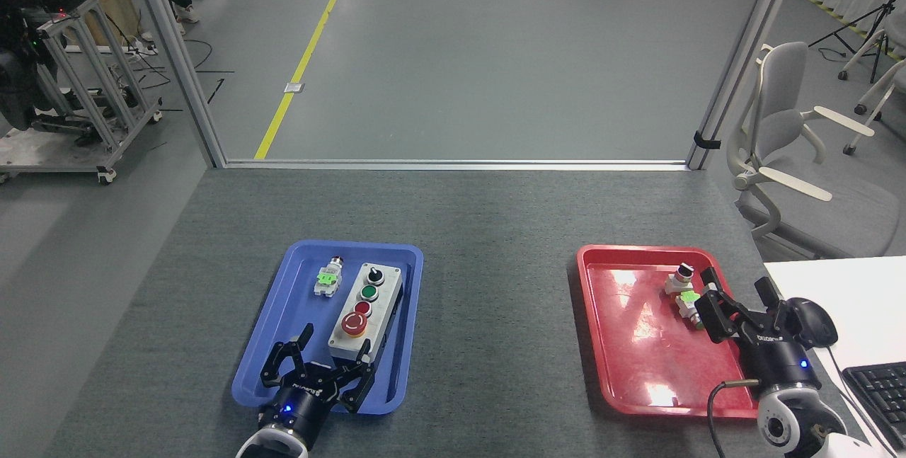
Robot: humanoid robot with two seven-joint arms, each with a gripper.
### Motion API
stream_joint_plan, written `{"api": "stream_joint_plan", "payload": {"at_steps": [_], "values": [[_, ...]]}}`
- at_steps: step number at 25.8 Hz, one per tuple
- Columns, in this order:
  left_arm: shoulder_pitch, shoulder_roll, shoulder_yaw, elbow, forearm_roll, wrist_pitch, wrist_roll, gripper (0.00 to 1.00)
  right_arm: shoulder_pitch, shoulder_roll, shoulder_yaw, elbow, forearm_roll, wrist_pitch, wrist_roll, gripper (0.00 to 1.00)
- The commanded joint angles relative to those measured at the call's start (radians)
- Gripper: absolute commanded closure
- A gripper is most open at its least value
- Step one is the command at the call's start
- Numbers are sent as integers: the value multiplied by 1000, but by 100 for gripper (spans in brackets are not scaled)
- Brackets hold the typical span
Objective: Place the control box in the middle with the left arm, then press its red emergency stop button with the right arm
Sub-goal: 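Grasp the near end of the grey control box with the left gripper, then drag the control box off the blue tray toward the table middle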
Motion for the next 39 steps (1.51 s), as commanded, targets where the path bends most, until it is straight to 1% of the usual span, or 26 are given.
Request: {"api": "stream_joint_plan", "payload": {"at_steps": [1,6,11,14,16,17,21,22,23,25,26,28,30,31,32,34,36,38,39], "values": [[-15,-13,-10,41,0,0,12,1,0,-1,0,1,1,0,0,0],[-42,-24,-21,84,-1,3,20,1,0,-4,-3,1,0,0,0,0],[-96,-47,-21,202,2,26,54,1,0,-6,-5,1,1,2,-1,0],[-115,-62,-21,253,3,95,55,1,0,-6,-5,1,1,2,-1,0],[-125,-70,-21,284,5,118,55,2,0,-6,-5,1,1,2,-1,0],[-133,-76,-21,300,5,120,57,7,0,-6,-6,1,1,2,-1,0],[-138,-82,-21,314,9,120,109,40,0,-6,-5,1,0,2,-1,0],[-138,-82,-21,311,12,118,120,47,0,-6,-5,1,0,2,-1,0],[-136,-82,-21,307,12,114,126,51,0,-6,-6,-1,0,0,-1,0],[-125,-79,-21,265,11,112,129,57,-2,-7,-6,-1,0,0,-1,0],[-121,-79,-22,230,12,111,129,59,-2,-7,-6,-1,0,0,-1,0],[-88,-79,-21,161,12,109,126,66,0,-10,-6,-1,0,0,-1,0],[-73,-79,-22,98,12,106,120,77,0,-19,-6,-1,0,0,-1,0],[-67,-81,-22,73,12,101,117,81,0,-19,-6,1,0,2,-1,0],[-65,-84,-25,58,12,97,114,81,0,-19,-6,1,0,2,-1,0],[-69,-111,-61,50,12,95,101,81,0,-19,-6,1,0,3,-1,0],[-79,-153,-90,52,9,95,81,90,0,-19,-6,1,0,2,-1,0],[-101,-191,-134,60,8,103,66,95,2,-19,-6,1,0,2,-1,0],[-107,-194,-171,64,9,114,60,98,0,-19,-6,1,0,2,-1,0]]}}
